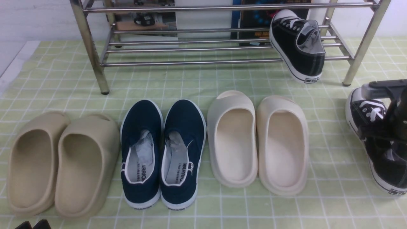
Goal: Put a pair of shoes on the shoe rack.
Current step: Use the right arm to grab the shoe closest to it, then use the right arm to put a shoe into the shoe rack
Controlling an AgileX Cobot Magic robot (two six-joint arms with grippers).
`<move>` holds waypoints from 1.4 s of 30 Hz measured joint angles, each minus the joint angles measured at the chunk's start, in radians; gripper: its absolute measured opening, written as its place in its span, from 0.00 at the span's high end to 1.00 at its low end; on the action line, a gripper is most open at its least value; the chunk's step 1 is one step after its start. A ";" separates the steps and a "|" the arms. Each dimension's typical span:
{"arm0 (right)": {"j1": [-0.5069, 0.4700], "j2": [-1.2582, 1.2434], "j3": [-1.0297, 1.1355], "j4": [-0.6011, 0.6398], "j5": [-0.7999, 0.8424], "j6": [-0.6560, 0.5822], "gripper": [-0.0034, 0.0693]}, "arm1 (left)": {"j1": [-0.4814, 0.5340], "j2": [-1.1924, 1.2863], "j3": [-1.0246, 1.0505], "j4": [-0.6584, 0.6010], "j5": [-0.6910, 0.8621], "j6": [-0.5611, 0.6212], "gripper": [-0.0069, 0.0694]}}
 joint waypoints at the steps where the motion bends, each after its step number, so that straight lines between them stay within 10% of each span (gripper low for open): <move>1: 0.000 0.000 0.000 0.000 0.000 0.000 0.43 | 0.000 0.000 0.000 0.000 0.000 0.000 0.60; 9: 0.002 0.002 -0.006 -0.045 -0.007 -0.024 0.87 | 0.000 0.000 0.000 0.000 0.000 0.000 0.60; 25: 0.000 -0.179 -0.068 0.069 -0.014 -0.232 0.87 | 0.000 0.000 0.000 0.000 0.000 0.000 0.60; 42: 0.001 0.296 -0.835 0.139 0.177 -0.262 0.87 | 0.000 0.000 0.000 0.000 0.000 0.000 0.60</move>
